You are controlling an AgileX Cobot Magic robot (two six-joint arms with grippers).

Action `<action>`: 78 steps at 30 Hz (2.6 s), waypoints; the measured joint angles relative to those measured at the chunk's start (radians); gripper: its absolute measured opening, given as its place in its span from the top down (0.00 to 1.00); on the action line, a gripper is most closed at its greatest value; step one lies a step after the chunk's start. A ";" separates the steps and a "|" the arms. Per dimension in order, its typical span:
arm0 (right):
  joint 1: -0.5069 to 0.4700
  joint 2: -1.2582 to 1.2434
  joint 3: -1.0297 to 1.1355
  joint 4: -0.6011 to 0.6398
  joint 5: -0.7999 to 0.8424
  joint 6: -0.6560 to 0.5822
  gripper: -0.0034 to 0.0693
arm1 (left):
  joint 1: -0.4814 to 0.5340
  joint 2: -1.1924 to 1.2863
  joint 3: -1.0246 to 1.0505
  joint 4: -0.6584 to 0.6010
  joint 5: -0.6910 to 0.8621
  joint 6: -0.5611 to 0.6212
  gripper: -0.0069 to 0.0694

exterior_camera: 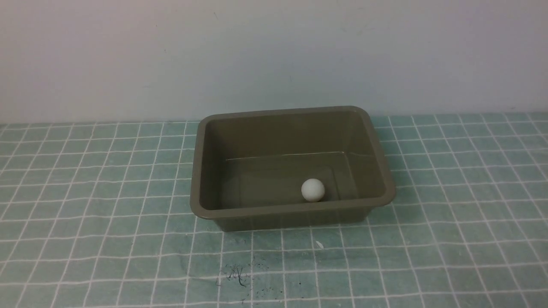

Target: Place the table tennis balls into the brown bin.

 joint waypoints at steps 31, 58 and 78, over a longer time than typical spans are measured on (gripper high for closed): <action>0.000 0.000 0.000 0.007 -0.001 -0.001 0.97 | 0.251 -0.021 0.508 0.133 -0.068 -0.060 0.92; 0.000 0.000 0.000 0.009 -0.001 -0.001 0.97 | 0.251 -0.021 0.510 0.133 -0.074 -0.060 0.92; 0.000 0.000 0.000 0.009 -0.001 -0.001 0.97 | 0.251 -0.021 0.510 0.133 -0.074 -0.060 0.92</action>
